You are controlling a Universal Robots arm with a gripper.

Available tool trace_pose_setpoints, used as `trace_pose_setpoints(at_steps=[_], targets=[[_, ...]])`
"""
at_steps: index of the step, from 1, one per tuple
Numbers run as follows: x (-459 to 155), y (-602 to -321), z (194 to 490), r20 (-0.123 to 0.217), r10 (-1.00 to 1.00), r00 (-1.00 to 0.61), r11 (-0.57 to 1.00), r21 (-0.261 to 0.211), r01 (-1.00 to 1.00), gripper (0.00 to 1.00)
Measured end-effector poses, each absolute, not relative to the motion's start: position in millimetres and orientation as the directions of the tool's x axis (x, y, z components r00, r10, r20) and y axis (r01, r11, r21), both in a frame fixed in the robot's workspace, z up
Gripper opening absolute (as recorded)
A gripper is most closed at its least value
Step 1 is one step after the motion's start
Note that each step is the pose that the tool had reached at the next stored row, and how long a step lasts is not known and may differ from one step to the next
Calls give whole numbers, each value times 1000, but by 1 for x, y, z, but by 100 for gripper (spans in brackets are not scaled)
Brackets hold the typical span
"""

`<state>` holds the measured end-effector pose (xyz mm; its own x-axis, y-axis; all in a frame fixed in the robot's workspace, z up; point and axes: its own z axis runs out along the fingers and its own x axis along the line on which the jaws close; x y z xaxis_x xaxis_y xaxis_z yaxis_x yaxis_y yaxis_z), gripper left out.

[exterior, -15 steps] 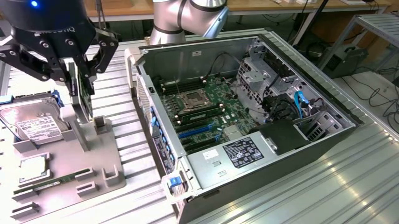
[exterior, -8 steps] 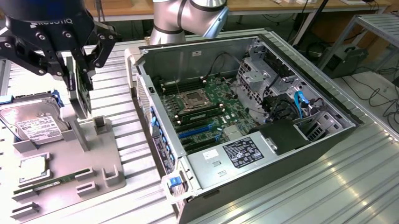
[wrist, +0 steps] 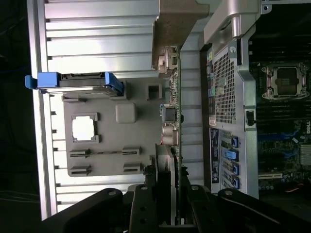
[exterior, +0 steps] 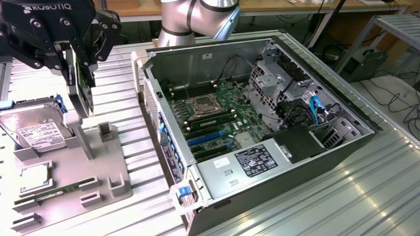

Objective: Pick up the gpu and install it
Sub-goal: 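Pick up the gpu and move the gpu toward the slot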

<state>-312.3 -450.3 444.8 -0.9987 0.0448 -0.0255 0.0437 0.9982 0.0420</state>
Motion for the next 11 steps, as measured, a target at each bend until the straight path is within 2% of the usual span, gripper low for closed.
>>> trace_pose_setpoints(at_steps=[11], targets=[[-312, -450, 458, -26, 45, -999, 998, 43, 44, 28]])
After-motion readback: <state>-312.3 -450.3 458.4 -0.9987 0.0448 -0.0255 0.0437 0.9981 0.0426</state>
